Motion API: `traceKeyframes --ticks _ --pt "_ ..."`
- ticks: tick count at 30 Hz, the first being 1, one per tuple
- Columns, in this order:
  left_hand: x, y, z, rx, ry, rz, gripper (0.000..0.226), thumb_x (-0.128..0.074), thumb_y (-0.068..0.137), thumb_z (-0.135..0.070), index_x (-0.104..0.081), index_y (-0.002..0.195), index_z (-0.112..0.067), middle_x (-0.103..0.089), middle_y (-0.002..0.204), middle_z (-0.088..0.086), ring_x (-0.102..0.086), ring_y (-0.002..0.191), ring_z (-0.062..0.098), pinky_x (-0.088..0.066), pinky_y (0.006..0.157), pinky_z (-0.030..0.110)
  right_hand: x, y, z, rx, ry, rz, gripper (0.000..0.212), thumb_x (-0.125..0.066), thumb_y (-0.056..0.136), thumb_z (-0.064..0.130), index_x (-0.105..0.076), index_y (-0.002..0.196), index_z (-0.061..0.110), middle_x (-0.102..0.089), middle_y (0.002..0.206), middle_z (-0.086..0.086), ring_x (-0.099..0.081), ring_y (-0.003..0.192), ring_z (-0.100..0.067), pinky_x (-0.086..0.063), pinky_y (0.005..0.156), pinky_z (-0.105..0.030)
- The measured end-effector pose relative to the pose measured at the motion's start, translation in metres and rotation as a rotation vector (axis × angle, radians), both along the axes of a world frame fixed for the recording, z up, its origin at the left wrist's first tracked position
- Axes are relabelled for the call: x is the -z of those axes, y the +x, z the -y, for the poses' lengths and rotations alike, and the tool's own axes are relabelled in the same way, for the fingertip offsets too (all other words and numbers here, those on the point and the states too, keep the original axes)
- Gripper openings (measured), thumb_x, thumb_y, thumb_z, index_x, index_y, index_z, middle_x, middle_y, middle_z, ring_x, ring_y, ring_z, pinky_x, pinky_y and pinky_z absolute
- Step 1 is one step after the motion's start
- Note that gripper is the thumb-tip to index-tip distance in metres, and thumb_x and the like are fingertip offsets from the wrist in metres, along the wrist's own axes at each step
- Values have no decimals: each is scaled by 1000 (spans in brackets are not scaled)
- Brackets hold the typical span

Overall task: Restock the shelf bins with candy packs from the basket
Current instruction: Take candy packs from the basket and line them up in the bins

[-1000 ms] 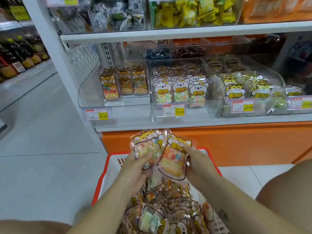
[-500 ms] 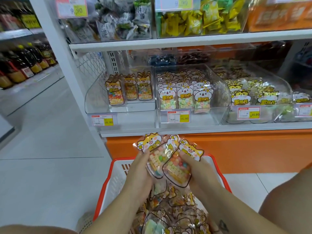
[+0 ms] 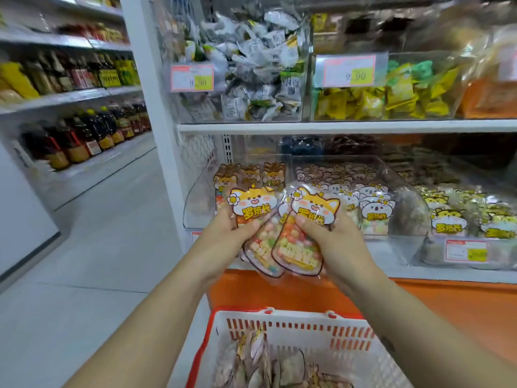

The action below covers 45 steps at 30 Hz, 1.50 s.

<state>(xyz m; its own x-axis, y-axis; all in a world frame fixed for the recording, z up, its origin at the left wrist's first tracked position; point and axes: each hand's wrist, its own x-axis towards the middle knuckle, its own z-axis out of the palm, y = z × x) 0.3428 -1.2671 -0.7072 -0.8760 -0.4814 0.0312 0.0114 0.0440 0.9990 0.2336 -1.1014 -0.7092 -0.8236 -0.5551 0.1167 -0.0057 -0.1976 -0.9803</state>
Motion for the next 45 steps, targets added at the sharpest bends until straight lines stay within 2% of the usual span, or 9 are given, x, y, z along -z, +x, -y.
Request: traceKeyframes --ticks 7,12,20,22,24,31,34,39,45 --pt "-24 -43 65 -322 -131 64 14 -54 98 -3 -51 107 -13 -60 78 3 -52 57 13 -42 51 25 -31 -48 57 141 4 -11 20 -70 88 4 -69 106 13 -77 95 -5 -74 81 -20 -61 71 -37" --pt "-17 -88 97 -236 -67 213 21 -59 91 0 -56 95 -20 -65 81 6 -55 63 18 -47 66 31 -24 -81 115 111 95 106 22 -68 81 -6 -68 100 5 -75 89 -15 -72 76 -30 -61 76 -50" --pt "2 -149 118 -115 288 309 22 -46 89 2 -51 70 -9 -52 43 -1 -49 33 12 -34 36 12 -11 -130 178 118 308 76 31 -79 72 -1 -66 100 -2 -72 90 -21 -72 77 -35 -61 73 -51" --pt "8 -161 118 -60 276 346 16 -60 75 -2 -56 90 2 -55 54 1 -51 43 12 -37 41 17 -14 -137 187 97 514 -107 32 -81 73 9 -66 100 0 -72 96 -19 -71 86 -36 -60 80 -51" --pt "20 -173 125 -37 239 365 64 -69 62 -7 -53 124 -3 -55 77 4 -50 64 17 -40 55 29 -21 -144 189 22 863 -432 34 -77 81 23 -67 109 6 -70 106 -14 -68 98 -30 -57 86 -38" --pt "53 -203 136 -118 -26 306 51 -69 85 4 -48 126 -16 -66 105 5 -61 93 21 -51 65 28 -32 -164 195 -16 1295 -1005 20 -74 80 32 -62 92 21 -63 89 0 -60 74 -18 -50 64 -29" --pt "61 -204 135 -87 -66 315 64 -71 78 10 -50 132 -18 -68 114 3 -63 109 24 -55 95 42 -29 -166 197 -95 1396 -1083 14 -70 85 24 -61 92 17 -59 83 -1 -57 71 -17 -46 59 -27" --pt "72 -200 144 -117 -4 310 50 -71 78 13 -56 117 -16 -71 107 6 -65 106 27 -53 96 41 -25 -165 209 -190 1317 -892 34 -70 90 20 -55 119 11 -61 113 -7 -56 92 -19 -47 74 -26" --pt "72 -190 153 -102 93 320 64 -74 64 4 -60 122 -19 -74 109 6 -69 107 34 -54 95 53 -9 -166 215 -71 723 -7 64 -80 68 6 -55 127 3 -62 125 -20 -63 114 -36 -55 89 -39"
